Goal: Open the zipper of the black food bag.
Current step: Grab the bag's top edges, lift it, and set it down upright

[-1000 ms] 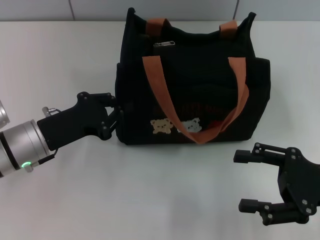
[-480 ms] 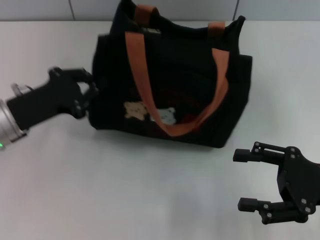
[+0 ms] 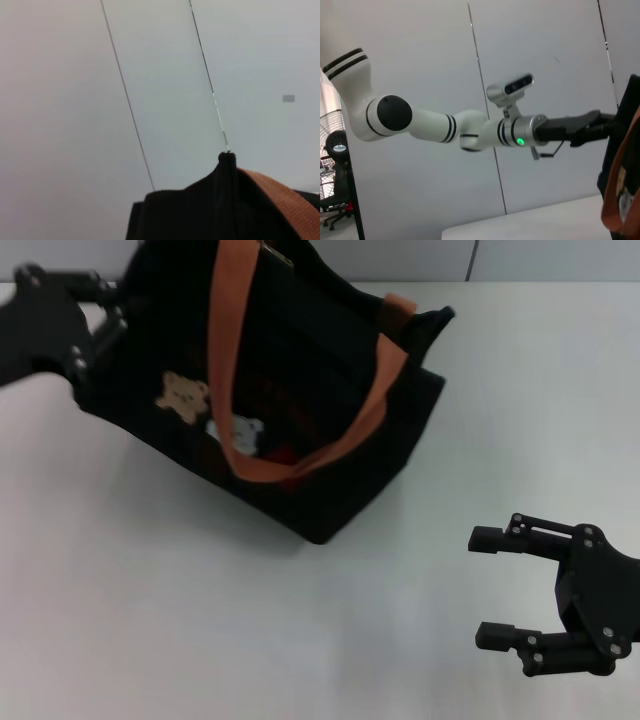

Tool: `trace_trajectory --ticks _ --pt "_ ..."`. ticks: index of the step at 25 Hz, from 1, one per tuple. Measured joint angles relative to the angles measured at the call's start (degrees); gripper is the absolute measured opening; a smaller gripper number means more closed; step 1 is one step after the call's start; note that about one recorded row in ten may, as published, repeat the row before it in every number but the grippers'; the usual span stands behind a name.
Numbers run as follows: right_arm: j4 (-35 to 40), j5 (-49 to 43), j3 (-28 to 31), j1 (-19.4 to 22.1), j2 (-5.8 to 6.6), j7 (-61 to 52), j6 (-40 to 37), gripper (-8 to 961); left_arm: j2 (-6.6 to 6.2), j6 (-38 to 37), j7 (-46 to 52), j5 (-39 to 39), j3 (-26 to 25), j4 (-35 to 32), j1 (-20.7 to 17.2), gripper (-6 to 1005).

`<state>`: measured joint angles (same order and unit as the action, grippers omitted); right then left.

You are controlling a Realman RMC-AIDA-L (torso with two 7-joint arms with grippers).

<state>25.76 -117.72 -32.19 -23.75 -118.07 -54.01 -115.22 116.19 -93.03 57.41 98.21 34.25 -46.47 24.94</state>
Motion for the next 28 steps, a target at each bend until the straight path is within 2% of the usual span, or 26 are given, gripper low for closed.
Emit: trace_trajectory --ticks 3,4,8,13,18,22,28 --pt "0.0 0.0 0.2 -0.1 -0.07 0.0 0.0 833 0.37 -0.8 0.9 0.0 0.0 -5.5 0.0 102" --pt "0.0 0.1 0.4 -0.2 -0.07 0.0 0.0 833 0.37 -0.8 0.9 0.0 0.0 -5.5 0.0 102" --pt "-0.1 0.1 3.1 -0.2 -0.07 0.0 0.1 833 0.93 -5.9 0.3 0.1 0.1 -10.9 -0.3 102" --pt "-2.9 0.1 13.4 0.0 -0.08 0.3 0.3 833 1.39 -13.2 0.3 0.4 0.7 -15.9 -0.3 101" --pt "-7.1 0.1 25.3 1.0 -0.29 2.9 3.8 833 2.17 -13.4 -0.8 0.8 5.8 -15.9 -0.6 101" --pt "-9.2 0.1 31.8 2.5 -1.02 6.0 5.5 833 2.36 -12.4 -2.5 0.7 9.7 -14.0 -0.7 101" --pt "-13.9 0.1 41.8 4.8 -1.12 13.2 7.6 833 2.55 -11.8 -5.6 0.0 13.8 -8.8 0.6 100"
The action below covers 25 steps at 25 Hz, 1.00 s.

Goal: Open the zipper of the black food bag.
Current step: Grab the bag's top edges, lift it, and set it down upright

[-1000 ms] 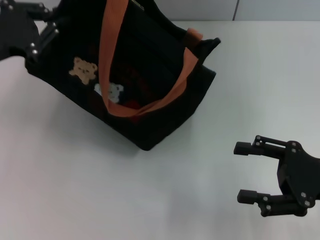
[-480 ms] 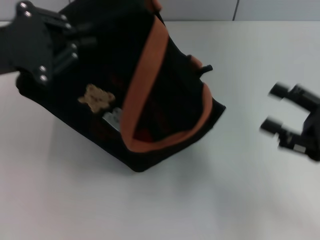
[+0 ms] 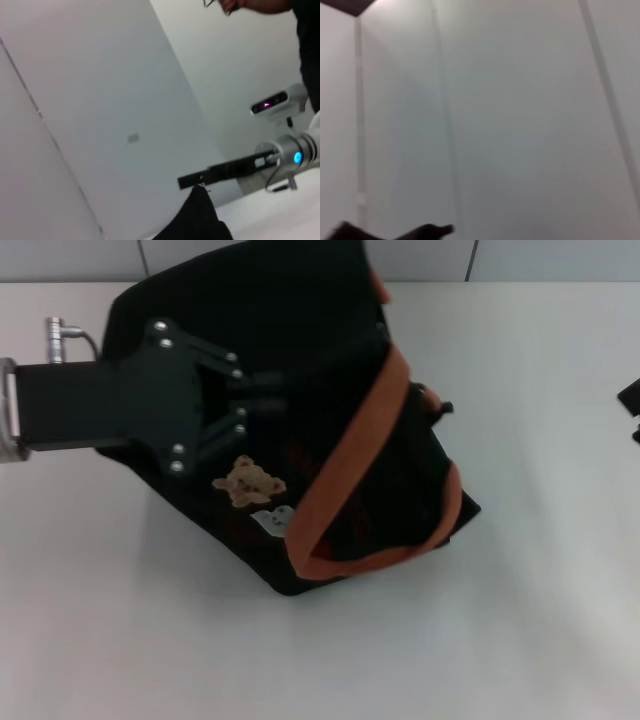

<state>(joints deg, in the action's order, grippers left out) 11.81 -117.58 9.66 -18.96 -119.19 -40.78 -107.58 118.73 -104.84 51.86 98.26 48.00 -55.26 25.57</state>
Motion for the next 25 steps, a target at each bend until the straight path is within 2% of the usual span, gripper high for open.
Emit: trace_trajectory --ticks 3,8,15,25 --pt "-1.9 0.0 2.0 0.5 -0.09 4.5 2.6 833 0.07 0.0 -1.7 -1.1 0.7 3.7 1.6 96" --pt "-5.3 -0.3 1.7 0.6 -0.22 13.6 8.9 833 0.18 0.1 -4.4 -3.3 1.9 8.5 3.6 96" --pt "-10.7 -5.3 -4.0 0.3 -0.36 30.4 15.2 833 0.37 0.8 -6.0 -4.4 3.3 12.3 5.3 95" --pt "-17.9 -7.4 -6.2 -3.2 -0.45 35.9 22.5 832 0.35 1.3 -7.4 -5.0 4.3 15.1 5.5 95"
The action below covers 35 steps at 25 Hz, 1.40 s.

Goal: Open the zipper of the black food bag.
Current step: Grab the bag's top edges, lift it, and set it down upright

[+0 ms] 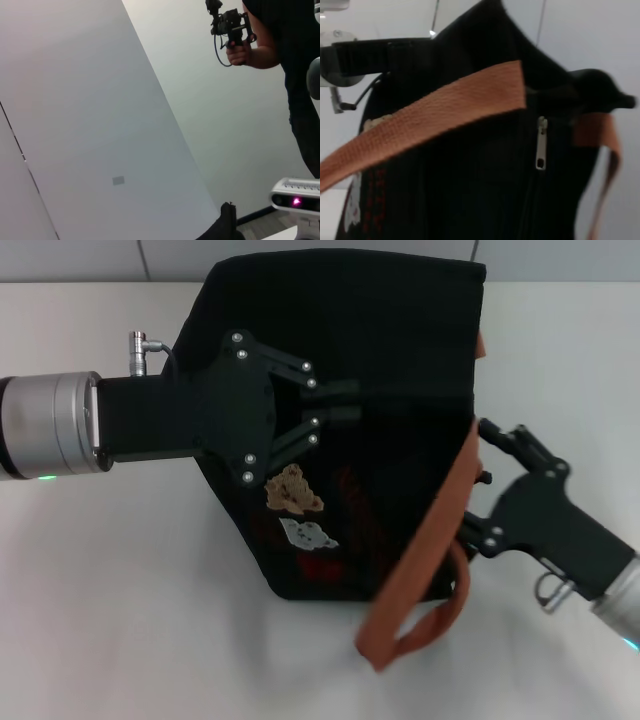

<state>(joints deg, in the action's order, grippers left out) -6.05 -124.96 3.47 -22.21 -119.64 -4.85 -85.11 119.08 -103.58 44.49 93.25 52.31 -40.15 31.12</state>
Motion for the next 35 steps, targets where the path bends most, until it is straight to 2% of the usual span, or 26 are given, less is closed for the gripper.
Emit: trace_trajectory --ticks 21,27,35 --pt "-5.8 -0.1 -0.2 -6.0 -0.15 0.9 7.3 832 -0.11 -0.3 -2.4 -1.1 -0.1 3.2 -0.9 93" --pt "-5.1 0.2 0.2 -4.6 -0.14 0.9 5.2 831 -0.22 -0.1 -2.6 -1.0 -0.6 3.6 -1.0 94" --pt "-2.8 0.4 3.4 0.4 -0.02 1.2 -2.4 830 -0.25 1.1 -3.1 -1.0 -0.6 4.6 -1.2 94"
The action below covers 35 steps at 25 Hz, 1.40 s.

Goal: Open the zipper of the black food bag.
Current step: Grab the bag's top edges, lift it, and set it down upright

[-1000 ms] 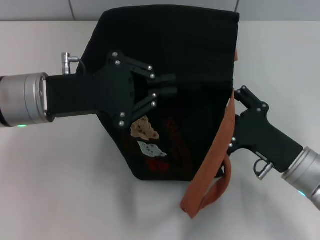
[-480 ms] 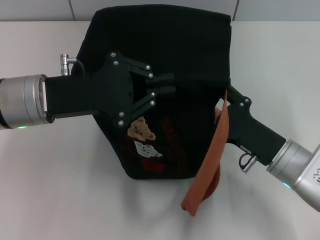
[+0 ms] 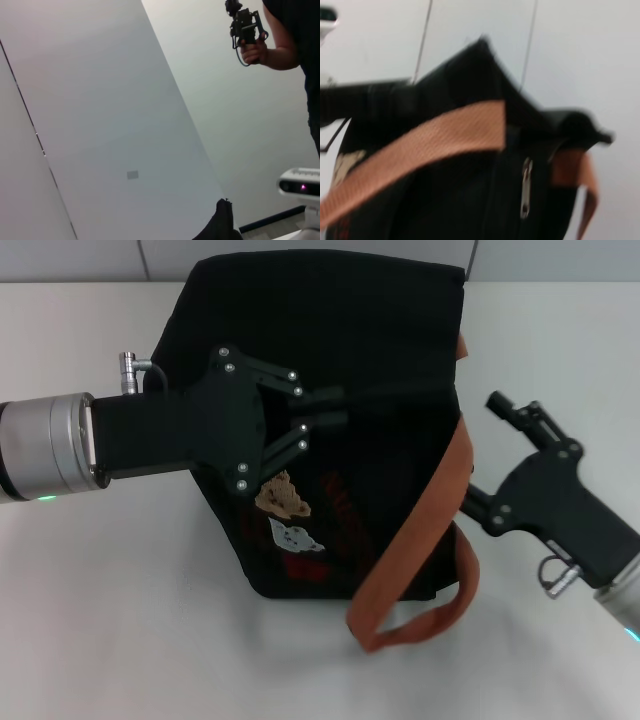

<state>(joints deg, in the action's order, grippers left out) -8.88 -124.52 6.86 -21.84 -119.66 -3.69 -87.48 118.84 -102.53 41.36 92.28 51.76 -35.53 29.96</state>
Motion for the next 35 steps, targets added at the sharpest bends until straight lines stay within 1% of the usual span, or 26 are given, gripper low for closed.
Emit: trace_trajectory --ticks 4,7,12,24,35 --pt "1.1 0.0 1.1 1.2 0.02 0.4 -3.1 830 0.03 0.3 -0.3 0.0 0.3 0.6 0.1 94" --pt "1.3 0.1 1.4 1.3 0.01 2.3 -3.3 830 0.05 0.4 -0.6 0.0 0.3 1.2 0.1 92" --pt "0.1 0.1 1.5 1.4 -0.13 8.6 -3.3 831 0.13 0.4 -0.6 0.0 0.4 1.4 0.1 91" --pt "-3.3 0.1 4.1 1.8 -0.22 21.5 -2.4 830 0.20 0.4 -0.7 0.0 0.4 2.1 0.4 100" --pt "-7.7 0.2 5.3 2.0 -0.22 36.7 1.4 831 0.19 0.4 -1.4 -0.6 0.4 3.0 0.6 109"
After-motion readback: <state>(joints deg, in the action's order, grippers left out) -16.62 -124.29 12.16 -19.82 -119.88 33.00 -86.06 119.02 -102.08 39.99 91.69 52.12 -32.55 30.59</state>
